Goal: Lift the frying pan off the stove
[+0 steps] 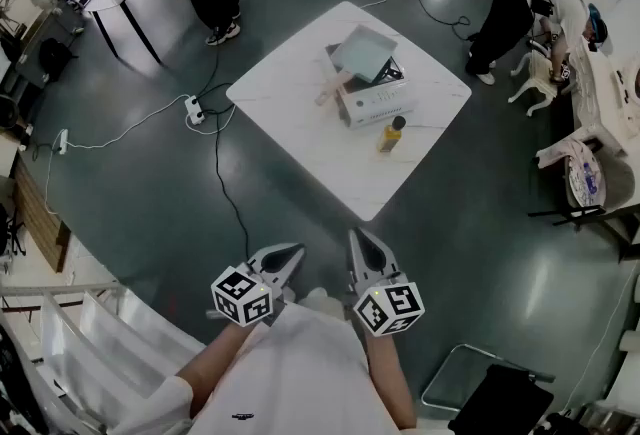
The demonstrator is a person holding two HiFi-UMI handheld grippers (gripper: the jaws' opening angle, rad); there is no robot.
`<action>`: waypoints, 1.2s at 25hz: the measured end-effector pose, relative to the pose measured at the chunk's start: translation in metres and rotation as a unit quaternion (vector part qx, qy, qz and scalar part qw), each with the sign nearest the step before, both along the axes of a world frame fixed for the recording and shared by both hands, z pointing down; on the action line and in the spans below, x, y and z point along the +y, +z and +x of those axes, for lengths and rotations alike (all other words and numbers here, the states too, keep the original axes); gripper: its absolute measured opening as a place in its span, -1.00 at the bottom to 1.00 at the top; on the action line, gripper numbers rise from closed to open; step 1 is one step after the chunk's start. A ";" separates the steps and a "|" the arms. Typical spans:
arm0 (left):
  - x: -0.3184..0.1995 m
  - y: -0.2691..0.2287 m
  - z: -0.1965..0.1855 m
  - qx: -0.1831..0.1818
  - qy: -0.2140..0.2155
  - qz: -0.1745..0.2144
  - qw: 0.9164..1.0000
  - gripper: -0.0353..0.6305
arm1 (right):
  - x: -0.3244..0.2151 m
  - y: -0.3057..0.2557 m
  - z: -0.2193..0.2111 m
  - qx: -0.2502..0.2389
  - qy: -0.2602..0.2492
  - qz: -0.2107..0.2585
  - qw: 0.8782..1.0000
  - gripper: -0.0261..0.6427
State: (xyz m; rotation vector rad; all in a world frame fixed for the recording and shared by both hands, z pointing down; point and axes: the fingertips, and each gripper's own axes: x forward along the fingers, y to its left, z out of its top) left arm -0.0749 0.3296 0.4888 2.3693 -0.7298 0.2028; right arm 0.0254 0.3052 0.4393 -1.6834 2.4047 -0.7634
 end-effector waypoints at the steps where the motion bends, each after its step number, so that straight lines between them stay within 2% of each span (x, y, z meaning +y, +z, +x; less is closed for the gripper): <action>1: 0.001 -0.012 -0.003 -0.004 -0.005 0.015 1.000 -0.89 | 0.006 -0.009 -0.005 0.020 0.001 0.013 1.000 -0.93; 6: 0.006 -0.067 -0.014 -0.006 -0.022 0.081 0.996 -0.89 | 0.032 -0.037 -0.022 0.096 0.016 0.048 0.994 -0.93; 10: 0.010 -0.094 -0.027 0.007 -0.025 0.110 0.994 -0.89 | 0.047 -0.045 -0.036 0.130 0.024 0.059 0.990 -0.93; 18: 0.012 -0.100 -0.063 0.003 -0.030 0.123 0.992 -0.89 | 0.059 -0.038 -0.062 0.160 0.032 0.029 0.986 -0.93; 24: 0.001 -0.098 -0.091 0.013 -0.033 0.122 0.992 -0.89 | 0.058 -0.048 -0.076 0.152 0.053 0.049 0.986 -0.93; 27: -0.005 -0.097 -0.111 0.012 -0.023 0.124 0.992 -0.89 | 0.054 -0.047 -0.088 0.170 0.069 0.041 0.982 -0.93; 30: -0.011 -0.094 -0.131 0.016 -0.017 0.127 0.992 -0.89 | 0.049 -0.041 -0.103 0.167 0.078 0.038 0.982 -0.93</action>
